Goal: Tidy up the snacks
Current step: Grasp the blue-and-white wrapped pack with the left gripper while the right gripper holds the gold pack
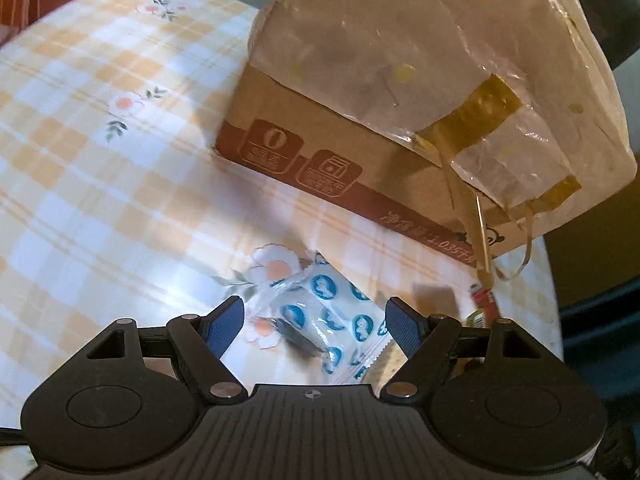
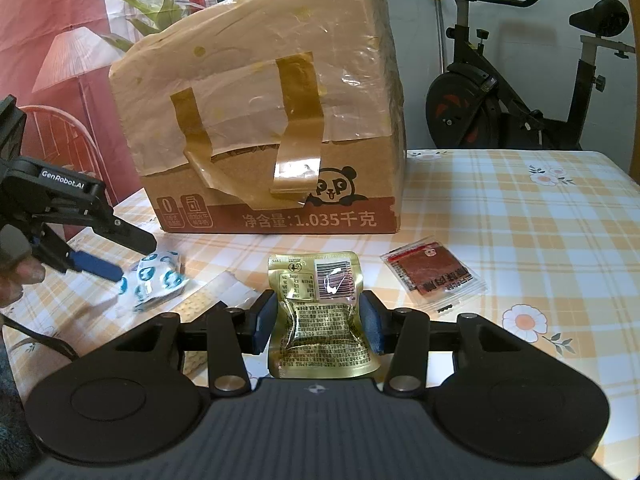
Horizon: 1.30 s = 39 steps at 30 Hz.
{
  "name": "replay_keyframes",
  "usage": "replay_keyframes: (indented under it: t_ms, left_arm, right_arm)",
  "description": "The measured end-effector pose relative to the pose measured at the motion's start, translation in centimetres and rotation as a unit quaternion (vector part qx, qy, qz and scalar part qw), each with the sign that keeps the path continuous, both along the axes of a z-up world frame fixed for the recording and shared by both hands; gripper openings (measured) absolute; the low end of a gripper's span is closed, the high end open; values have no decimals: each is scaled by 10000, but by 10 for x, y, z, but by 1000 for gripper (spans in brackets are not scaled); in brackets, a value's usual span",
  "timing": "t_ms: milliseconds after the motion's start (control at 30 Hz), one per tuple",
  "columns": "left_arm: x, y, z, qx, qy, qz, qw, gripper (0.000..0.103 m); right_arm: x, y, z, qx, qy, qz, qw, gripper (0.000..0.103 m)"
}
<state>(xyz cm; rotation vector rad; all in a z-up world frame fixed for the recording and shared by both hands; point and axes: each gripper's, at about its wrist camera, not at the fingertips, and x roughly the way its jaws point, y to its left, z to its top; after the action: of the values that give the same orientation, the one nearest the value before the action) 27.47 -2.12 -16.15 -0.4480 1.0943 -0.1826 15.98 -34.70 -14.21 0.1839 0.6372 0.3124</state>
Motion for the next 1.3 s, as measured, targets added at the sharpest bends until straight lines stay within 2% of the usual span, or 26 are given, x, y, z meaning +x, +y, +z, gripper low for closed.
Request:
replay_keyframes:
  t_ms: [133,233,367,533,633,700,833,900,1033,1100,1233,1300]
  left_arm:
    - [7,-10,-7,246,-201,-28,9995,77]
    - [18,-15,-10,194,-323,-7,9993,77]
    - [28,-20,-6,329,-397,39,9987,75]
    - [12,-10,13,-203,-90,32,9997,76]
    - [5,-9,20,-342,47,40,9994,76]
    - [6,-11,17,-466,124,56,9988,76]
    - [12,-21,-2,-431,318,183,9984,76]
    - [16,-26,-6,-275,245,212,9991,75]
    - [22,-41,-9,226,-156,-5,9996,75]
    - [27,-50,-11,470,-235,-174,9985,66]
    - [19,-64,-16,1041,-483,-592,9916,63]
    - [11,-72,-19,1359,-733,-872,9841,62]
  right_arm:
    - [0,0,0,-15,0,18,10000,48]
    - [0,0,0,-15,3,19,10000,48]
    - [-1,0,1,-22,15,33,10000,48]
    - [0,-3,0,27,17,23,10000,48]
    - [1,-2,0,6,38,53,10000,48]
    - [2,-1,0,-7,45,73,10000,48]
    - [1,-2,0,-5,43,57,10000,48]
    - [1,-1,0,-8,38,60,10000,48]
    - [2,-1,0,-27,45,89,9999,48]
    - [2,-2,0,-26,46,91,9999,48]
    - [1,-3,0,-4,50,74,10000,48]
    - [1,-3,0,10,52,66,10000,48]
